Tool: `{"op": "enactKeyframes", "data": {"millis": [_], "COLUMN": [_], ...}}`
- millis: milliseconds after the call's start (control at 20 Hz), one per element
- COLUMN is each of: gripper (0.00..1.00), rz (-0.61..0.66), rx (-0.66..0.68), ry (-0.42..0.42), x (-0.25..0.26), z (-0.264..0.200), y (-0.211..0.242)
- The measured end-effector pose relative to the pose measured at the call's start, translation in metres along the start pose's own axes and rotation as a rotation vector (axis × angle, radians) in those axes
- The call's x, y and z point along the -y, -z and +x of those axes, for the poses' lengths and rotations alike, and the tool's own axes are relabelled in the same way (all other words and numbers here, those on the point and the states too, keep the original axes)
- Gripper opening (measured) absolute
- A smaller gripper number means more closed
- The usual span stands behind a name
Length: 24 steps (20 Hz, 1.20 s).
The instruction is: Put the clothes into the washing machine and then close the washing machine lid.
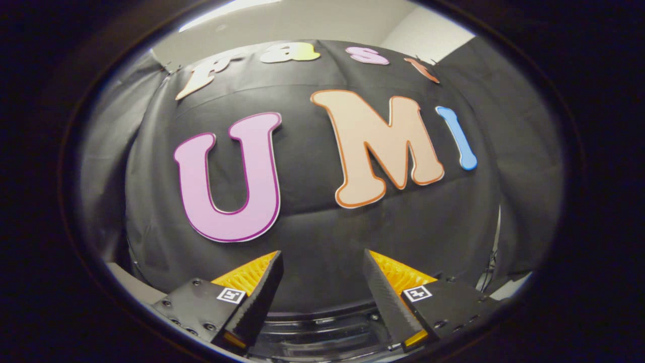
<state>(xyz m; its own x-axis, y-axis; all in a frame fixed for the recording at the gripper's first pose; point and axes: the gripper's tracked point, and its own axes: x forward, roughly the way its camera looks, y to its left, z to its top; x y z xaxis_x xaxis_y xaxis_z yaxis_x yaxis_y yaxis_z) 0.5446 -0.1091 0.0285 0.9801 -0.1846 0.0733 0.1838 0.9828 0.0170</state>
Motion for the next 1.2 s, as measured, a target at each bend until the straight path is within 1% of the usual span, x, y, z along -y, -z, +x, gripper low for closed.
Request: {"op": "enactKeyframes", "data": {"millis": [100, 200, 300, 350, 400, 450, 500, 550, 700, 1000, 1200], "gripper": [0.98, 0.98, 0.98, 0.98, 0.98, 0.98, 0.98, 0.97, 0.97, 0.97, 0.97], "rz": [-0.008, 0.016, -0.010, -0.061, -0.188, -0.184, -0.139, -0.164, -0.174, -0.159, -0.152], "rx": [-0.022, -0.065, -0.109, -0.127, -0.125, -0.126, -0.153, -0.143, -0.152, -0.115, -0.061], "ry": [0.002, -0.003, 0.003, -0.008, -0.017, -0.033, -0.037, -0.051, -0.039, -0.040, -0.046], "x": [-0.010, -0.016, -0.020, -0.028, -0.027, -0.028, -0.028, -0.032, -0.031, -0.030, -0.032], "z": [0.005, 0.013, 0.024, 0.019, 0.029, 0.032, 0.033, 0.027, 0.023, 0.023, 0.025], "y": [0.017, 0.034, 0.055, 0.067, 0.074, 0.069, 0.072, 0.072, 0.070, 0.069, 0.066]}}
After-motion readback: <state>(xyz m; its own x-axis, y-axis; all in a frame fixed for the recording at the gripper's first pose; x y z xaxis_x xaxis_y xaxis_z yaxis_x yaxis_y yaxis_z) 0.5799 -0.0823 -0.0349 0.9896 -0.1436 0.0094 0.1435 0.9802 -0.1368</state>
